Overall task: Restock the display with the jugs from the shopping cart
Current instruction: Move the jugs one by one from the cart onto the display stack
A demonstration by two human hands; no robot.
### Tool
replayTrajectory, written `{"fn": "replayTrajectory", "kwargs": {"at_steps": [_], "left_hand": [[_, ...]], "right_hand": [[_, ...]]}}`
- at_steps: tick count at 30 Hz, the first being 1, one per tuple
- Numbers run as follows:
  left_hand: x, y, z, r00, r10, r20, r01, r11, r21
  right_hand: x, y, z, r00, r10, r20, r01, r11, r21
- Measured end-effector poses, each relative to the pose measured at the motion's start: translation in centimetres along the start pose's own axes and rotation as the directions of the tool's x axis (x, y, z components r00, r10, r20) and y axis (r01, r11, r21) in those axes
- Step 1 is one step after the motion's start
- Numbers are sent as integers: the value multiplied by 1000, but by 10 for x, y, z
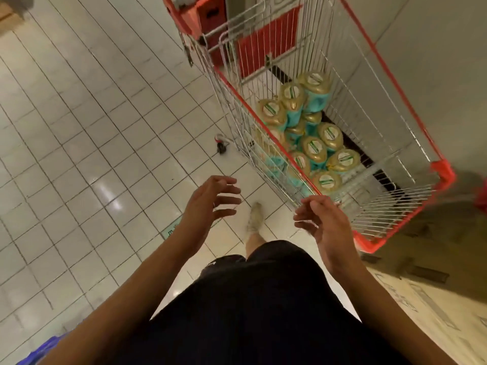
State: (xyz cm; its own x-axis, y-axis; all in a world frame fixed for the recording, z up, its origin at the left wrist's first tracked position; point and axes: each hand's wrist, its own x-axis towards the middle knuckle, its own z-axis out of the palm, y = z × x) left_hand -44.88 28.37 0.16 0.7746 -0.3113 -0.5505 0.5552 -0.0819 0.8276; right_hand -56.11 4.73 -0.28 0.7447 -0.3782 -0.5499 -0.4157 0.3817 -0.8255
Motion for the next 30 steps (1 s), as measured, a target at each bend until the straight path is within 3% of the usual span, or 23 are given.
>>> {"fn": "replayTrajectory", "kwargs": {"at_steps": [11,17,20,23,27,30], "left_hand": [[162,121,4,998,-58,13,57,996,68],[273,168,27,972,-91,215,54,984,171],[333,171,48,927,-188,325,96,955,281],[397,152,69,870,-367,330,186,864,469],[468,109,90,805,-550,225,237,644,728],[508,76,95,785,-596,166,176,472,864]], "right_hand": [[177,-119,57,998,-66,-14,66,998,7],[246,-134,66,983,-64,-175,72,996,45],[275,-125,65,956,16,-293,13,995,98],[307,-101,60,911,153,-382,-101,983,153],[341,-51,47,846,308,-436,-270,951,148],[361,-5,33,823,325,-466,-362,932,11]]}}
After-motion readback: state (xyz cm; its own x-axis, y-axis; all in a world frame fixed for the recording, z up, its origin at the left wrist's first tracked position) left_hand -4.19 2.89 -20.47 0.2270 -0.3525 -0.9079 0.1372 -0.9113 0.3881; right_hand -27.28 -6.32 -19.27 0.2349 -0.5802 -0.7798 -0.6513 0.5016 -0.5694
